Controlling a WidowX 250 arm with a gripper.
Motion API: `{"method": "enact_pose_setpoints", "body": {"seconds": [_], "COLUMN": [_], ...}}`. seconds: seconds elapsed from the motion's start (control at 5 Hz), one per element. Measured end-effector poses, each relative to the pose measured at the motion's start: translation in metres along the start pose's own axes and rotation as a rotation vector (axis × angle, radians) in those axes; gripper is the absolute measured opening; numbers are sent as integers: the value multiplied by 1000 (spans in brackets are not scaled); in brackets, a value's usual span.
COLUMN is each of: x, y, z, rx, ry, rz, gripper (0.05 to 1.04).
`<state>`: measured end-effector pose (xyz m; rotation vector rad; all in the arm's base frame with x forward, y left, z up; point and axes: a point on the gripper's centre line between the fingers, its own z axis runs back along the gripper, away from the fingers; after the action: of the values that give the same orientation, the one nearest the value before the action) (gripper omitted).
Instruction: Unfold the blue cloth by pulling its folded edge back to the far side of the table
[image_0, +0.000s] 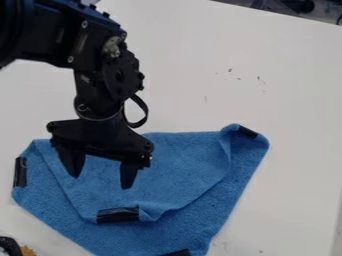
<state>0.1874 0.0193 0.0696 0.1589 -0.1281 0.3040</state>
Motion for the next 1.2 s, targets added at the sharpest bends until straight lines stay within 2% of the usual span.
{"method": "enact_pose_setpoints", "body": {"seconds": [0.2,0.4,0.8,1.0,1.2], "x": [-1,-6,-21,-26,-23], "y": [-1,-24,-60,-67,-66], "z": [-3,-12,-35,-47,-53], "rx": [-1,-23,-95,-128,-139], "ry": [14,33,86,108,111], "rz": [7,-34,-34,-36,-42], "gripper": [1000,1001,1001,1001,947]}}
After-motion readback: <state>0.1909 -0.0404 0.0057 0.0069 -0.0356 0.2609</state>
